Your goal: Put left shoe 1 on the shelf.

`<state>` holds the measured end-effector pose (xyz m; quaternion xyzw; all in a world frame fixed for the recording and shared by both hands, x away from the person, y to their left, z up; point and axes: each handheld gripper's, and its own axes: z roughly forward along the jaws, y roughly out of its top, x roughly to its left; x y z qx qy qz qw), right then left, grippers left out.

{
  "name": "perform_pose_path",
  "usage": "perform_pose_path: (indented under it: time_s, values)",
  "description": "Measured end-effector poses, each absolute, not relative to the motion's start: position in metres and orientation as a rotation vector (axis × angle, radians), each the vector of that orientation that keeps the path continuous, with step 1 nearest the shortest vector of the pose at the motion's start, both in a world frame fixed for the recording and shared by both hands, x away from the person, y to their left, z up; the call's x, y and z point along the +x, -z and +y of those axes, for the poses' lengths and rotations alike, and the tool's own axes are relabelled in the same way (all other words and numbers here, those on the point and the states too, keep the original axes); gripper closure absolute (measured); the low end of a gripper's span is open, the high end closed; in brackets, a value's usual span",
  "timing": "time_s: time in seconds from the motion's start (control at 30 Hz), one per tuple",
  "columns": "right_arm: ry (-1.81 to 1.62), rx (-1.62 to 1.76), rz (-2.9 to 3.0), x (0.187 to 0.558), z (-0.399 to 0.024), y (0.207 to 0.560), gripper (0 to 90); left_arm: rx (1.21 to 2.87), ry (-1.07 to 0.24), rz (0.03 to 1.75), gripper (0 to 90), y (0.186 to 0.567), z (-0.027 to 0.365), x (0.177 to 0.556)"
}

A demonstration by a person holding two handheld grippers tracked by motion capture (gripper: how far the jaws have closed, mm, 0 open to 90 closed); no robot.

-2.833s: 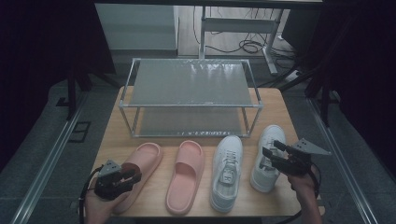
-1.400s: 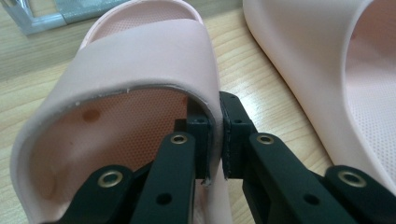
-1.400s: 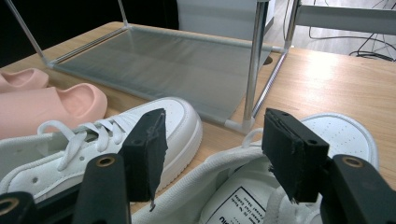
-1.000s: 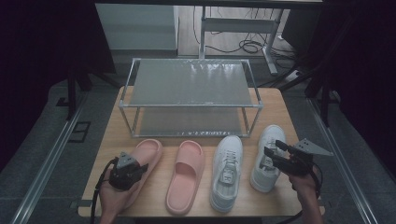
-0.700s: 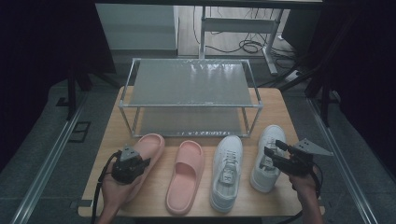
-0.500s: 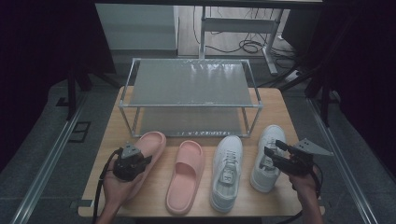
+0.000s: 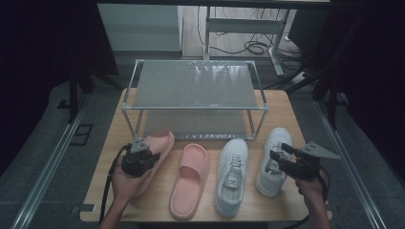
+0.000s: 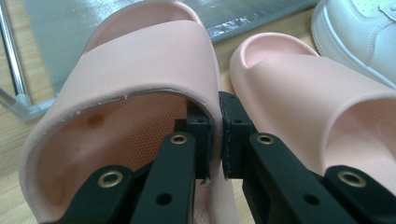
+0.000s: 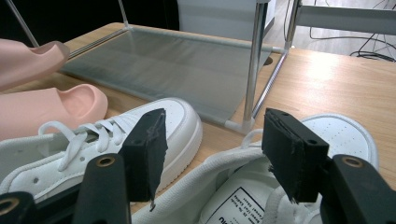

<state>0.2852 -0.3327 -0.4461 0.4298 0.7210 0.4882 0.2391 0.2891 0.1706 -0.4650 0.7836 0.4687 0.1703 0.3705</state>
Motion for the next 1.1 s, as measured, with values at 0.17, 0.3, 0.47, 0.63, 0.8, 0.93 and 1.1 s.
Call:
perform_pose_path:
  time_s: [0.17, 0.3, 0.47, 0.63, 0.8, 0.93, 1.1]
  values:
    - [-1.336, 1.176, 1.976, 0.286, -0.333, 0.447, 41.2, 2.012, -0.441, 1.205, 84.8, 0.464, 0.166, 0.298]
    - [-1.336, 1.176, 1.978, 0.286, -0.332, 0.446, 41.2, 2.011, -0.449, 1.206, 84.8, 0.463, 0.162, 0.306]
    - [-1.335, 1.178, 1.978, 0.286, -0.333, 0.447, 41.2, 2.012, -0.481, 1.198, 84.9, 0.463, 0.153, 0.319]
    - [-1.335, 1.179, 1.978, 0.286, -0.333, 0.447, 41.2, 2.024, -0.484, 1.197, 84.8, 0.465, 0.142, 0.336]
    - [-1.335, 1.179, 1.977, 0.286, -0.334, 0.447, 41.2, 2.023, -0.503, 1.184, 84.9, 0.467, 0.131, 0.349]
    - [-1.335, 1.177, 1.976, 0.286, -0.334, 0.446, 41.2, 2.033, -0.516, 1.181, 84.9, 0.469, 0.122, 0.36]
    - [-1.337, 1.176, 1.972, 0.286, -0.336, 0.445, 41.2, 2.033, -0.531, 1.18, 84.9, 0.47, 0.114, 0.37]
